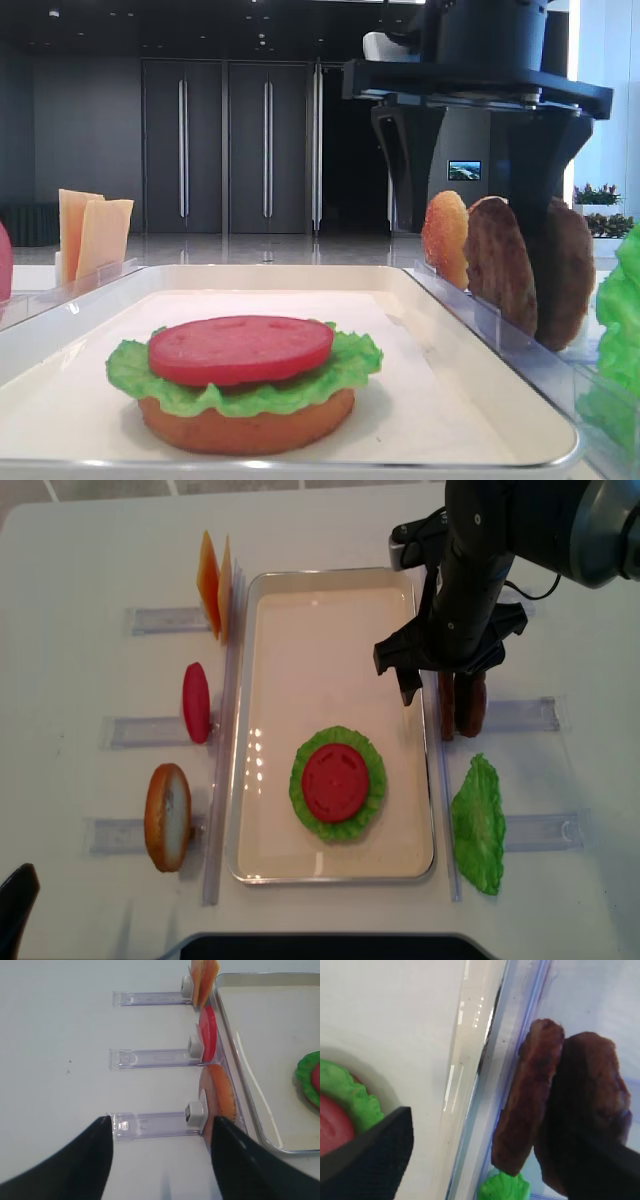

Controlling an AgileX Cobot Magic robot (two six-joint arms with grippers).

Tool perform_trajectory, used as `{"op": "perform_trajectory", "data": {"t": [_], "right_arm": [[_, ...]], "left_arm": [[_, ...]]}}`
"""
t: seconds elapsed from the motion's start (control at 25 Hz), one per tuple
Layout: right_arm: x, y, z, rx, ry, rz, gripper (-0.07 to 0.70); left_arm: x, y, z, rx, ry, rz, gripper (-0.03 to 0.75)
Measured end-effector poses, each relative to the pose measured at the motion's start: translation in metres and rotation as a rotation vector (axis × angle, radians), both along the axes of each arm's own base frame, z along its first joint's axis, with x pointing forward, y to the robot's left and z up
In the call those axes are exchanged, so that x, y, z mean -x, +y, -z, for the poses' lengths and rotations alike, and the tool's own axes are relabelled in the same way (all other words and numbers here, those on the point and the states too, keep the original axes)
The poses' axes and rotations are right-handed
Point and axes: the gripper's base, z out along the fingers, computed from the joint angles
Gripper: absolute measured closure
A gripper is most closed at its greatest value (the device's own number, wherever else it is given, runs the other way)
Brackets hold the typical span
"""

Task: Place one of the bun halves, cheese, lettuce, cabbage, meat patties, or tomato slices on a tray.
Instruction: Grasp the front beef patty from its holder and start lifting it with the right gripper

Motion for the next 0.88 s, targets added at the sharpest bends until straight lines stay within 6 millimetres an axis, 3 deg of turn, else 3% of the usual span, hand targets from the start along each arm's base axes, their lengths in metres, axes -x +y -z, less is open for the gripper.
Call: {"op": "perform_trajectory", "data": {"t": [0.16, 0.4, 0.88], "right_arm": [[-0.0012, 0.0001, -0.0001, -0.001, -0.014, -0.002, 0.093], [-0.0034, -0.0022, -0.0001, 0.025, -0.039, -0.017, 0.208], [-0.0049, -0.0026, -0.0002, 0.031, -0.056, -0.021, 0.360]], "left_arm": [[0.0000, 0.0000, 0.0000, 0.000, 0.000, 0.000, 0.244], [0.0000, 0.0000, 0.0000, 0.000, 0.000, 0.000, 0.244], [0.0000, 0.0000, 0.0000, 0.000, 0.000, 0.000, 0.244]]}}
